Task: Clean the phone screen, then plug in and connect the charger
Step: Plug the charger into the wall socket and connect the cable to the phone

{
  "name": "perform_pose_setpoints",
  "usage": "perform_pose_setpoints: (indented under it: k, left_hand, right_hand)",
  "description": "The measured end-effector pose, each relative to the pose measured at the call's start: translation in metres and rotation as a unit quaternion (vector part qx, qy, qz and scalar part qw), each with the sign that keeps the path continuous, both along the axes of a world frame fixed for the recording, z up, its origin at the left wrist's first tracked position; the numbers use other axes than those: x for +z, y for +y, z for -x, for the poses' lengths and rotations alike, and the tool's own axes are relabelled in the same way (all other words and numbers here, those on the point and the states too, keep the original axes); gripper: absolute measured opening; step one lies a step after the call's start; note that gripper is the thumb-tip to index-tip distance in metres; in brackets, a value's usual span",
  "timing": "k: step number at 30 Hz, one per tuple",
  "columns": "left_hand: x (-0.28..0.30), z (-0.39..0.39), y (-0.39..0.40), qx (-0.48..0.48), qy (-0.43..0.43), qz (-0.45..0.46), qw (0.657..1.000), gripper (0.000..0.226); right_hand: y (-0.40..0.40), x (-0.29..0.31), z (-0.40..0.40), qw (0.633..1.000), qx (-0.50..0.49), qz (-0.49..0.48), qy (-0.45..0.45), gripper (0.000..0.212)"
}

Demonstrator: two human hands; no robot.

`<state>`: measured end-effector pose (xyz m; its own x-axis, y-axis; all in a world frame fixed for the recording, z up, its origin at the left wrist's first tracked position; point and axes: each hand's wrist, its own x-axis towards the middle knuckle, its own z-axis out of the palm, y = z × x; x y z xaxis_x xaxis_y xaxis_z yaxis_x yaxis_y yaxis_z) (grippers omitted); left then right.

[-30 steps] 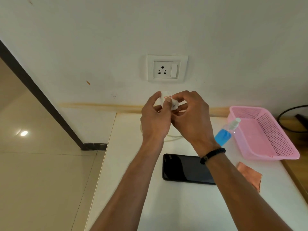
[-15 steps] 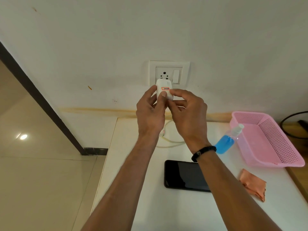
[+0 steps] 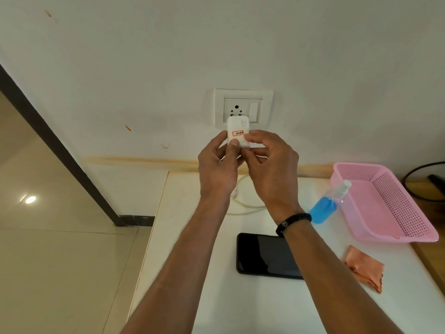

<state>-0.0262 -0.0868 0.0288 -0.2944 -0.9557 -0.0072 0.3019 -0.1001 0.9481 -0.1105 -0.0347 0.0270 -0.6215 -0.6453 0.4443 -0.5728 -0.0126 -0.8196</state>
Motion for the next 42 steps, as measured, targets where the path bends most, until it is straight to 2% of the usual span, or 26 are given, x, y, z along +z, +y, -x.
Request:
perform_pose_setpoints:
  k: [17, 23, 28, 35, 39, 42]
  left_hand:
    - [-0.004, 0.001, -0.003, 0.033, 0.02, -0.018, 0.999, 0.039]
    - [-0.004, 0.001, -0.001, 0.095, 0.034, -0.016, 0.995, 0.029]
    - [-0.005, -0.003, 0.0, 0.081, 0.054, -0.004, 0.995, 0.029]
    - [-0.005, -0.006, 0.001, 0.069, 0.051, 0.028, 0.996, 0.033]
    - [-0.005, -0.002, -0.004, 0.088, 0.034, 0.039, 0.995, 0.029]
    - [-0.008, -0.001, -0.007, 0.102, 0.024, 0.025, 0.994, 0.025]
  right_hand:
    - [-0.002, 0.005, -0.004, 1.0, -0.004, -0.008, -0.028, 0.028]
    - [-0.002, 0.009, -0.007, 0.999, -0.022, 0.002, -0.041, 0.024]
    - [-0.001, 0.01, -0.009, 0.999, -0.039, -0.006, -0.036, 0.024]
    - [0.0, 0.015, -0.013, 0.999, -0.043, -0.013, -0.032, 0.028]
    - [-0.002, 0.02, -0.009, 0.999, -0.039, -0.01, -0.01, 0.03]
    - [-0.006, 0.02, -0.006, 0.999, -0.031, -0.006, -0.033, 0.028]
